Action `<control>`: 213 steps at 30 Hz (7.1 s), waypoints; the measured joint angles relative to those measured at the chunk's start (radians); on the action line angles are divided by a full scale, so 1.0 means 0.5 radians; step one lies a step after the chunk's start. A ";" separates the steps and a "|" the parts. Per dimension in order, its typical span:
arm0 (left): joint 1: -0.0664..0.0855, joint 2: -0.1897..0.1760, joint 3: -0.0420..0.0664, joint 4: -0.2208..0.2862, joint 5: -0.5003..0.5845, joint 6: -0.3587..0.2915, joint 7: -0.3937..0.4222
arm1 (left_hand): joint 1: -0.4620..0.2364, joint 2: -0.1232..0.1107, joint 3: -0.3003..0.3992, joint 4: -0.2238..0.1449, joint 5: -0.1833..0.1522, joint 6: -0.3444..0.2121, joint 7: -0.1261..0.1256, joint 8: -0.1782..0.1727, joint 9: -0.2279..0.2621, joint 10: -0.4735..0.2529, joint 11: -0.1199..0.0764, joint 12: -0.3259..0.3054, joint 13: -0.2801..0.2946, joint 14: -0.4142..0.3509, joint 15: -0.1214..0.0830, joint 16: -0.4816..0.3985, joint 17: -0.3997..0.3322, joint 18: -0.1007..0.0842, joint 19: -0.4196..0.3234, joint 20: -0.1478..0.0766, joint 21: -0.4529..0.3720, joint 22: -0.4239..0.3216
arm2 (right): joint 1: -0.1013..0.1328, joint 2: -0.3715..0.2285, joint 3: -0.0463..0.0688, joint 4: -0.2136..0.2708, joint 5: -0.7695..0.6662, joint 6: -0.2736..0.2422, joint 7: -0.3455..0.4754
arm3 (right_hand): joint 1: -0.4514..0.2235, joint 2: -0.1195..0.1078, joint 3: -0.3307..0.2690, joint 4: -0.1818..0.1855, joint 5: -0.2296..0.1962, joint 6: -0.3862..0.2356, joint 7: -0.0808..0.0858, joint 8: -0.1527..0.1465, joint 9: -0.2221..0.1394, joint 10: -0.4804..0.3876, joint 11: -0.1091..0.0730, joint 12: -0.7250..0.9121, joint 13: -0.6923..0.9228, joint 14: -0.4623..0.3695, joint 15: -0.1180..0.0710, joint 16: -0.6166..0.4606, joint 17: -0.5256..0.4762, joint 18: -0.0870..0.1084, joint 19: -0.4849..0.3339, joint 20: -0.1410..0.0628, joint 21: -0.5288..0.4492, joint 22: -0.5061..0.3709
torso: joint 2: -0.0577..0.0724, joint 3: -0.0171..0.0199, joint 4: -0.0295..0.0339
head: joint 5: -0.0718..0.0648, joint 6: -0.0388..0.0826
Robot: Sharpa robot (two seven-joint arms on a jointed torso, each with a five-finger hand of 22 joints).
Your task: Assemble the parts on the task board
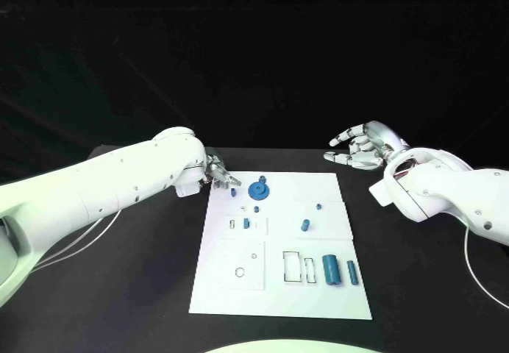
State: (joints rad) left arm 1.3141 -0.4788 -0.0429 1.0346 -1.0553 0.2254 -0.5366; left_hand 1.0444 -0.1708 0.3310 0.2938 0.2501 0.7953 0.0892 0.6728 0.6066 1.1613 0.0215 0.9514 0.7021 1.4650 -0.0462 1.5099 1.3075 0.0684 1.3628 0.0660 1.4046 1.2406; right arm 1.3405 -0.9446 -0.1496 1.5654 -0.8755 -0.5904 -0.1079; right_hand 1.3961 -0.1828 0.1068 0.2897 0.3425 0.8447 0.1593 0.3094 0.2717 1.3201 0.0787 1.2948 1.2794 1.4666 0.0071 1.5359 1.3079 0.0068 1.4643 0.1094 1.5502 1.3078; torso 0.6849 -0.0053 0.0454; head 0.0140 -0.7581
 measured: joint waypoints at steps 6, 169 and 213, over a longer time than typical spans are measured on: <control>-0.009 0.020 -0.002 -0.035 0.006 0.021 0.003 | 0.000 0.000 0.000 0.000 0.000 0.000 0.000 0.000 -0.002 0.000 0.000 0.000 0.000 0.000 0.000 0.000 0.000 0.000 -0.004 0.004 0.000 0.000 | 0.000 0.004 0.000 0.000 0.000 0.000 0.000 | -0.008 0.008 0.000 0.000 0.000 0.000 0.000 0.000 0.000 0.000 0.000 0.000 0.000 0.000 0.000 0.000 0.000 0.000 0.000 0.000 0.000 0.000 | 0.001 0.0000 -0.001 | -0.001 -0.005; -0.141 -0.477 -0.080 0.870 -0.066 -0.150 0.033 | 0.189 -0.095 0.771 -0.230 0.372 0.202 -0.064 0.132 0.153 0.280 -0.086 0.201 0.179 0.000 -0.043 0.060 0.000 0.000 0.112 -0.054 0.099 0.134 | -0.007 -0.008 -0.005 -0.014 0.009 0.004 0.006 | -0.008 0.008 0.000 0.000 0.027 0.000 0.000 0.008 -0.004 0.000 0.000 0.000 0.004 0.000 0.000 0.000 -0.001 0.000 0.000 0.000 0.000 0.000 | -0.003 0.0035 0.004 | 0.028 -0.065; -0.149 -0.451 -0.076 0.791 -0.028 -0.175 0.020 | -0.092 -0.146 0.230 -0.031 0.202 0.227 -0.072 0.051 0.091 0.228 -0.085 0.122 0.093 0.004 -0.076 0.047 0.000 0.000 0.097 -0.061 0.068 0.134 | -0.007 -0.009 -0.005 -0.016 0.010 0.004 0.012 | -0.018 0.018 0.000 0.000 0.027 0.000 0.000 0.008 -0.008 0.000 0.000 0.000 -0.006 0.000 0.000 -0.008 0.000 0.000 0.000 0.000 -0.008 -0.001 | -0.004 0.0029 0.002 | 0.014 -0.069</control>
State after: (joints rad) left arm 1.2396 -0.7042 -0.0807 1.4302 -1.0693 0.1381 -0.5266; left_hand 0.9986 -0.2438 0.4458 0.2783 0.3513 0.9090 0.0533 0.6982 0.6519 1.2754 -0.0211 1.0126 0.7483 1.4668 -0.0841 1.5332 1.3073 0.0683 1.4112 0.0353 1.4387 1.3074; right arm 1.3367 -0.9488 -0.1523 1.5577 -0.8704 -0.5885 -0.1019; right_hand 1.3870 -0.1737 0.1068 0.2897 0.3562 0.8447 0.1593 0.3133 0.2675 1.3201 0.0787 1.2948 1.2763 1.4666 0.0072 1.5321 1.3078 0.0067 1.4643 0.1094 1.5462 1.3073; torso 0.6829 -0.0038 0.0466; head 0.0209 -0.7924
